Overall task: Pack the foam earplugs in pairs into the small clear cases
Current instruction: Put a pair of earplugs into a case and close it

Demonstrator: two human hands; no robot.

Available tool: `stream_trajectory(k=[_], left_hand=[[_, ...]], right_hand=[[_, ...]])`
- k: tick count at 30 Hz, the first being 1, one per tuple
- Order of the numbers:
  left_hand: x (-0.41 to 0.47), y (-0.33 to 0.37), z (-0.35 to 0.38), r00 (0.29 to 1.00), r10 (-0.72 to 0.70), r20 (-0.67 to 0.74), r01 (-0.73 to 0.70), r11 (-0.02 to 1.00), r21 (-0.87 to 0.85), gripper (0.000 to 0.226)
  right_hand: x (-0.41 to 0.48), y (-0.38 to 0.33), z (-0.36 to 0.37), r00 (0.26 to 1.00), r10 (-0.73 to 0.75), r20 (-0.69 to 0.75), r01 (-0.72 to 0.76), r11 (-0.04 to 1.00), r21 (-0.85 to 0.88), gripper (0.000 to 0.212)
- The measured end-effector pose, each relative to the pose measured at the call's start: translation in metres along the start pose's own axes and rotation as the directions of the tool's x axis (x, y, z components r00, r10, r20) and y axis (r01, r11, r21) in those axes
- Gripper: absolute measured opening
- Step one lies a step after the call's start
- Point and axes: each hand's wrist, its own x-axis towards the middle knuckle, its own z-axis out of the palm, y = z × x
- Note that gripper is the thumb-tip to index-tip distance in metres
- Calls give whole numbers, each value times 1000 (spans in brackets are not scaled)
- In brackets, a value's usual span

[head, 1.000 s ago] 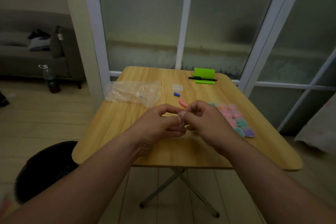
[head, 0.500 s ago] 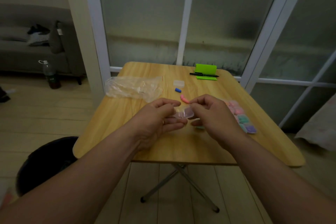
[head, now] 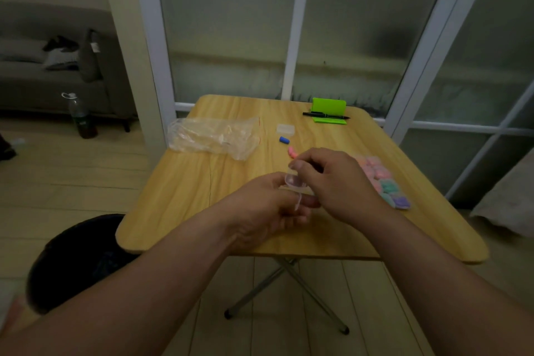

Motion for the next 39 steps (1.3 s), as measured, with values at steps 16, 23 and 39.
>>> stream_trajectory(k=[16, 23, 39], left_hand=[[17, 16, -4, 950, -53, -308, -56, 941, -334, 55], [28, 19, -20, 929, -73, -363, -77, 920, -383, 46], [39, 22, -25, 930, -54, -364, -80, 936, -344, 48]], right_hand=[[47, 25, -31, 982, 142, -121, -136, 989, 62, 18], [94, 49, -4, 992, 125, 34, -102, 914, -392, 12], [83, 34, 20, 991, 101, -90, -128, 921, -369, 8]])
